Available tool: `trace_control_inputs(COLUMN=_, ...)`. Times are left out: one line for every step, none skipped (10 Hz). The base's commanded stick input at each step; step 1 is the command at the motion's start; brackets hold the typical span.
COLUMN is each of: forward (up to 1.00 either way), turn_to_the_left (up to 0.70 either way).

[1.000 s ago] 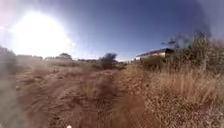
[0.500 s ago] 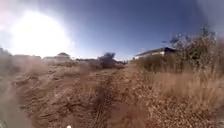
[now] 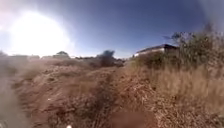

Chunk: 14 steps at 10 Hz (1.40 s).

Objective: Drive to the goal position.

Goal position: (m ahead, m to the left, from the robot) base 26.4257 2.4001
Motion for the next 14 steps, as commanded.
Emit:
trace_control_inputs(forward=0.50, turn_to_the_left=0.00)
trace_control_inputs(forward=0.50, turn_to_the_left=0.00)
trace_control_inputs(forward=0.50, turn_to_the_left=0.00)
trace_control_inputs(forward=0.50, turn_to_the_left=-0.29)
trace_control_inputs(forward=0.50, turn_to_the_left=-0.39)
trace_control_inputs(forward=0.50, turn_to_the_left=-0.18)
trace_control_inputs(forward=0.50, turn_to_the_left=0.00)
trace_control_inputs(forward=0.50, turn_to_the_left=0.00)
trace_control_inputs(forward=0.50, turn_to_the_left=0.00)
trace_control_inputs(forward=0.50, turn_to_the_left=0.00)
trace_control_inputs(forward=0.50, turn_to_the_left=0.00)
trace_control_inputs(forward=0.50, turn_to_the_left=0.00)
trace_control_inputs(forward=0.50, turn_to_the_left=0.00)
trace_control_inputs(forward=0.50, turn_to_the_left=0.00)
